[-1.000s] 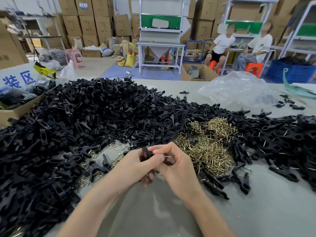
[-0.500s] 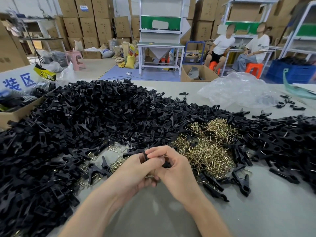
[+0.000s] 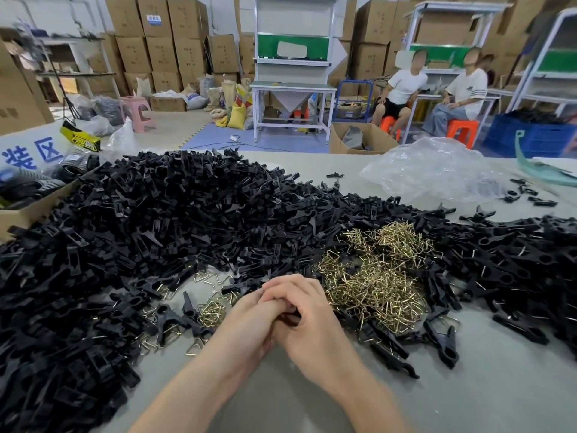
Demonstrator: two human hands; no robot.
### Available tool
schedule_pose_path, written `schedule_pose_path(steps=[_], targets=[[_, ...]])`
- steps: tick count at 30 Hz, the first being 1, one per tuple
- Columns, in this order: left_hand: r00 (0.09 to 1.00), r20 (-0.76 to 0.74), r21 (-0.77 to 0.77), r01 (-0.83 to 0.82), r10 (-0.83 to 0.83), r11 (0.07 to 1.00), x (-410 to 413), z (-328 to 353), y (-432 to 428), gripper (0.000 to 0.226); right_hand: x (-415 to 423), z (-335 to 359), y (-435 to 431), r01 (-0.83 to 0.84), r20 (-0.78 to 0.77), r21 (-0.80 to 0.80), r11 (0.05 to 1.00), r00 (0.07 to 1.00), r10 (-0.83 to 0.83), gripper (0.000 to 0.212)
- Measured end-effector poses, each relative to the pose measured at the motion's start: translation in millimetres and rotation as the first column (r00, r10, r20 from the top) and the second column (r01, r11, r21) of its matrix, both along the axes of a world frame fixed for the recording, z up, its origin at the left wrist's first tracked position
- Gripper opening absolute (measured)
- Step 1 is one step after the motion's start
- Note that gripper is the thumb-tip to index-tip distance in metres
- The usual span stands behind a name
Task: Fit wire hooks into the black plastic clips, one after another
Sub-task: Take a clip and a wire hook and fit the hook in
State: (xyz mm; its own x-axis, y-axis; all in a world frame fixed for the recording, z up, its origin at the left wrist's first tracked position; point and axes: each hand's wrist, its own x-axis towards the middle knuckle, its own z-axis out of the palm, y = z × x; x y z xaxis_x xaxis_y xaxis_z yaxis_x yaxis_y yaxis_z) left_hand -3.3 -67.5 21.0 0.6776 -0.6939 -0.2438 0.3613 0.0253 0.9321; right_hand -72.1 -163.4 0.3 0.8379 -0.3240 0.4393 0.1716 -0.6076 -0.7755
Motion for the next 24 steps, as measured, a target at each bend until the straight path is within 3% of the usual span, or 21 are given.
schedule_pose_path(steps=[6, 16, 24], targets=[[0.992, 0.116, 0.130, -0.073, 0.058, 0.989, -4.5, 0.7, -1.5, 0.022, 0.3, -3.0, 0.4, -0.010, 0.030, -0.091, 0.996, 0.999, 0.013, 0.040], [0.993, 0.078, 0.010, -0.089, 0.088, 0.996, -7.9, 7.0, -1.2, 0.019, 2.5, -3.1, 1.1, 0.017, 0.082, -0.149, 0.989, 0.997, -0.005, 0.048], [0.984, 0.037, -0.040, -0.171, 0.172, 0.984, -6.2, 0.1, -4.6, 0.041, 3.3, -3.4, 1.0, 0.050, 0.111, -0.187, 0.981, 0.993, -0.029, 0.045]])
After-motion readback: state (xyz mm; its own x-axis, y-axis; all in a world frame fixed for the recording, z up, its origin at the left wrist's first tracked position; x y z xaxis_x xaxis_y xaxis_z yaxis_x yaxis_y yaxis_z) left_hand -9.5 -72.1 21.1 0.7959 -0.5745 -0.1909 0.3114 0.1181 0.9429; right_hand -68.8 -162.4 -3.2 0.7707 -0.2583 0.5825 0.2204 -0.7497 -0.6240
